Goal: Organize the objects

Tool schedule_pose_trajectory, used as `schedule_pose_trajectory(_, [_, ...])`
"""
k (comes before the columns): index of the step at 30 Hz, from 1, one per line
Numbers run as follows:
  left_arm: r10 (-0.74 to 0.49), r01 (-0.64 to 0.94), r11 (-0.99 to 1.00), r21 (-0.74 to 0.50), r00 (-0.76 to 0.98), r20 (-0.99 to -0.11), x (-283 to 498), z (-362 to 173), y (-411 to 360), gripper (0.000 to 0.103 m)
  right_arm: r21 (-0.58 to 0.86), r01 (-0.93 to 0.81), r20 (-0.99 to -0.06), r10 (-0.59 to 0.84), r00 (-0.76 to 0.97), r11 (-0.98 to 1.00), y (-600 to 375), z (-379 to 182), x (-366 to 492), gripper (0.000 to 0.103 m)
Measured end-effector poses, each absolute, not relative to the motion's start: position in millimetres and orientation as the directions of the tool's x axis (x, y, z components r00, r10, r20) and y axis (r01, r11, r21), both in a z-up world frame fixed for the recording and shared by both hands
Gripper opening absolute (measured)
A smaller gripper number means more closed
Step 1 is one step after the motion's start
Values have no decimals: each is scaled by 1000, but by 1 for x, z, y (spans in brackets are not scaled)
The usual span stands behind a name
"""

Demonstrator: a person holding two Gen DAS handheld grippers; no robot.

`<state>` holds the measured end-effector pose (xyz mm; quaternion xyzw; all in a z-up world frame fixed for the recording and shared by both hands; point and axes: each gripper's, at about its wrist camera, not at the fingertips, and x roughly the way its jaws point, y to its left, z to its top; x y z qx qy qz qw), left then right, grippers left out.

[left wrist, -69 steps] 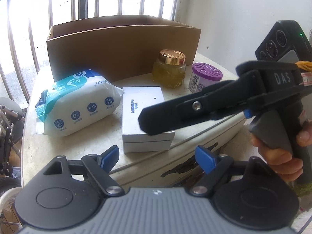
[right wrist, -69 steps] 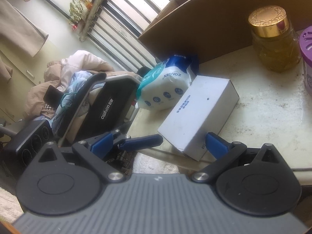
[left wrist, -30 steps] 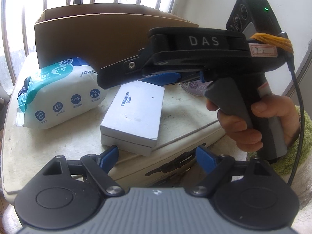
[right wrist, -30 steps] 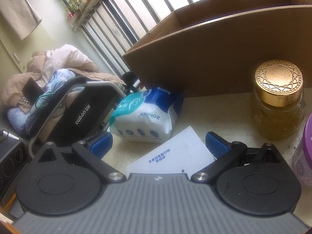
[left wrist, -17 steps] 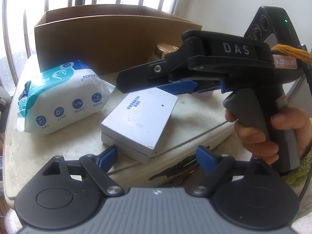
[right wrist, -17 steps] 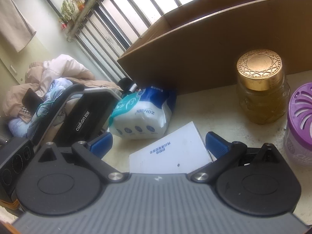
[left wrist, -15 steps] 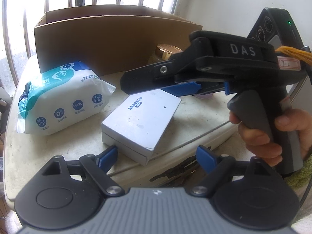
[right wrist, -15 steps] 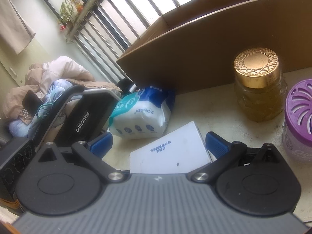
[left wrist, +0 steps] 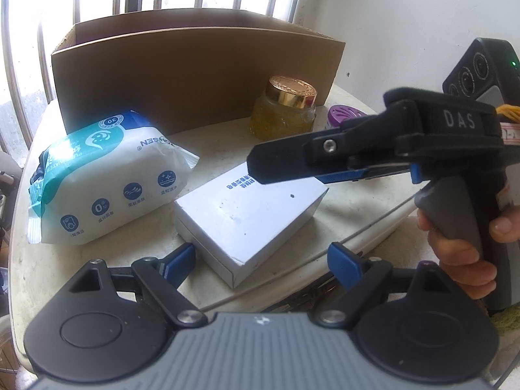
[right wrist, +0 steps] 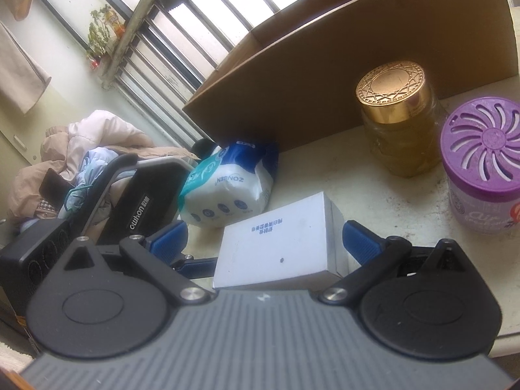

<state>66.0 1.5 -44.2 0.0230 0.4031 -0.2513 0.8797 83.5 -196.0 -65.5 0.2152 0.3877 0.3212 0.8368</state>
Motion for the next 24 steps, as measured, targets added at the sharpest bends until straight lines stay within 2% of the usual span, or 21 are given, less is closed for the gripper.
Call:
schedule_pose_trajectory(9, [-417, 467, 872, -147, 554, -721, 56, -59, -13, 91, 603, -382, -533, 710, 460, 700, -190, -71, 85, 102])
schedule_pose_trajectory(24, [-418, 467, 872, -147, 553, -720, 56, -51, -9, 92, 608, -376, -533, 710, 459, 699, -189, -72, 88, 103])
